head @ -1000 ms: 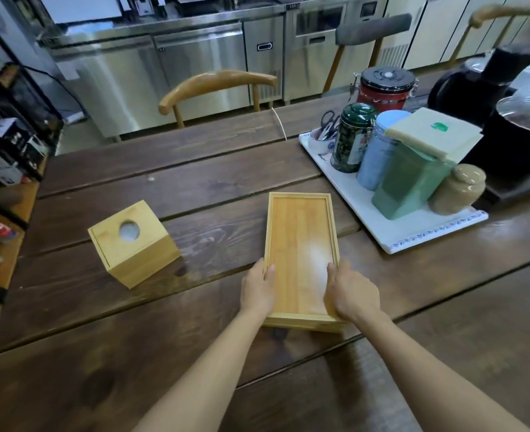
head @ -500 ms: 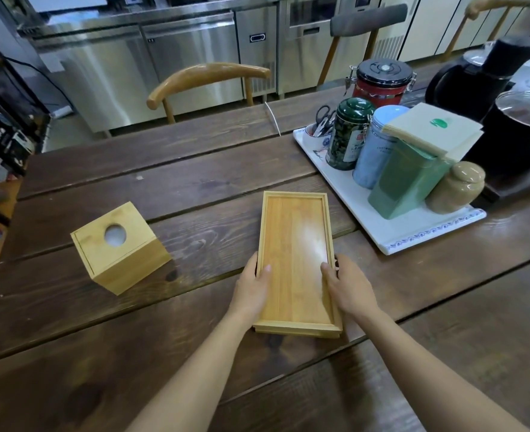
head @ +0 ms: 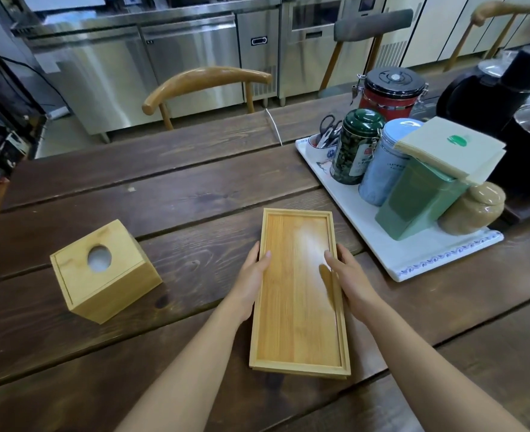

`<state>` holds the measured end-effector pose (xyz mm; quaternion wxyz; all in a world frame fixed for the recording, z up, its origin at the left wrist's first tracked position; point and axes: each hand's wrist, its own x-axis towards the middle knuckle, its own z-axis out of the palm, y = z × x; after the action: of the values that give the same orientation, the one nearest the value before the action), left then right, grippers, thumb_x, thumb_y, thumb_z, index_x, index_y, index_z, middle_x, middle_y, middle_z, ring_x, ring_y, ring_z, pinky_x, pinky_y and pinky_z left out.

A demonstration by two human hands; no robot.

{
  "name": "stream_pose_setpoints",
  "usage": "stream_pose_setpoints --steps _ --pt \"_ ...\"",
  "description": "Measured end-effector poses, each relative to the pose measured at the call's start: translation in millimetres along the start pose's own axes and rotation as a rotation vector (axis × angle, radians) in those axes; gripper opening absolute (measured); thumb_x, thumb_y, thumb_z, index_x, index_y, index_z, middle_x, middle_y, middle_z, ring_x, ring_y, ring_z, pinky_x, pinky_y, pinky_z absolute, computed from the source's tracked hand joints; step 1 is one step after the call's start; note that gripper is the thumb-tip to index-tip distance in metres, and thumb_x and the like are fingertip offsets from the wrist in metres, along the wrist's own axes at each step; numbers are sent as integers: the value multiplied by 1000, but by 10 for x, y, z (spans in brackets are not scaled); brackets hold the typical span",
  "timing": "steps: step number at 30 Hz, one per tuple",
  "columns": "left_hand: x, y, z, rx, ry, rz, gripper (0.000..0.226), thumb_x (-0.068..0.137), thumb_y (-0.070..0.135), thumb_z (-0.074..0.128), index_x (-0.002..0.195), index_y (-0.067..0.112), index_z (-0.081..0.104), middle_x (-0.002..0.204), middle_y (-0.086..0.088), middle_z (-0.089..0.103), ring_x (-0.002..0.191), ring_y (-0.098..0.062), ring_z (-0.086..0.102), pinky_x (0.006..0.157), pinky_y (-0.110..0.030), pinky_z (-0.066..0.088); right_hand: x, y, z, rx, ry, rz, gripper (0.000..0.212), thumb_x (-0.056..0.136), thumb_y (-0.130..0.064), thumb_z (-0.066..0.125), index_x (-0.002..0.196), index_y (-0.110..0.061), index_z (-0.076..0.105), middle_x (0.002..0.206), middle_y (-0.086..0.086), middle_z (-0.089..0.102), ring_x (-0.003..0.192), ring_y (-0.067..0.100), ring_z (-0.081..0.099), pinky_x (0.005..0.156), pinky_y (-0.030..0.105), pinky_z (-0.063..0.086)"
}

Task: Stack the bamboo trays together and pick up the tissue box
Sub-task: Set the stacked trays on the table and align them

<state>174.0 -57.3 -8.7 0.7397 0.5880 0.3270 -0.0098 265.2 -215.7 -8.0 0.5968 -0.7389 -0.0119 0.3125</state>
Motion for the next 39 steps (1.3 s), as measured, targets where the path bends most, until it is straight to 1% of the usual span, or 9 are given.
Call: stream_pose_setpoints --steps 2,7,11,16,19,25,29,31,39 --pt "90 30 1 -21 -7 -1 46 96 37 44 142 34 37 133 -1 57 113 -19 58 88 -40 50 99 -57 -9 17 -40 -40 45 93 -36 49 136 -24 44 127 -4 56 106 7 57 79 25 47" --pt "270 96 25 -94 -20 2 50 97 35 43 145 33 30 135 -2 54 114 -19 56 86 -37 48 305 -149 2 75 -33 -46 56 89 -43 51 141 -25 39 137 -2 51 119 16 52 95 35 43" --pt "315 41 42 -130 -16 -2 52 97 31 43 147 35 27 141 -4 49 122 -23 52 98 -44 44 370 -113 19 112 -37 -73 45 94 -34 45 138 -29 38 118 -14 53 89 -5 52 69 14 39" --pt "322 22 46 -121 -26 20 49 99 27 40 146 36 29 136 3 51 115 -17 54 90 -36 48 387 -52 4 135 -47 -73 46 96 -29 42 140 -32 32 114 -14 53 86 -7 52 56 8 45" --pt "331 27 33 -108 -24 8 49 98 29 42 145 35 31 137 -2 53 118 -20 55 95 -42 47 437 -36 -2 133 -68 -70 47 94 -32 46 139 -31 35 120 -14 56 100 0 54 66 13 46" --pt "471 201 -15 -43 65 49 48 97 30 43 144 29 34 131 -1 54 100 -8 56 71 -25 45 613 -153 -9 113 -11 -92 55 90 -36 54 141 -25 38 134 -3 52 110 8 53 81 23 43" --pt "611 294 33 -53 46 27 50 98 34 41 146 29 29 135 0 52 117 -18 53 85 -34 48 781 -188 -49 98 20 -38 66 82 -53 55 140 -28 37 141 2 48 126 21 49 106 45 39" --pt "671 310 52 -61 43 19 49 98 34 41 145 29 32 135 -5 53 119 -22 54 92 -41 47 818 -193 -46 63 17 -30 62 85 -53 51 139 -26 38 138 3 50 123 22 50 105 44 39" --pt "810 350 58 34 71 34 41 99 31 39 139 29 39 109 -1 58 97 -19 58 76 -35 48 867 -206 -18 26 108 -34 41 95 -39 40 128 -16 48 111 2 59 94 13 56 78 28 43"
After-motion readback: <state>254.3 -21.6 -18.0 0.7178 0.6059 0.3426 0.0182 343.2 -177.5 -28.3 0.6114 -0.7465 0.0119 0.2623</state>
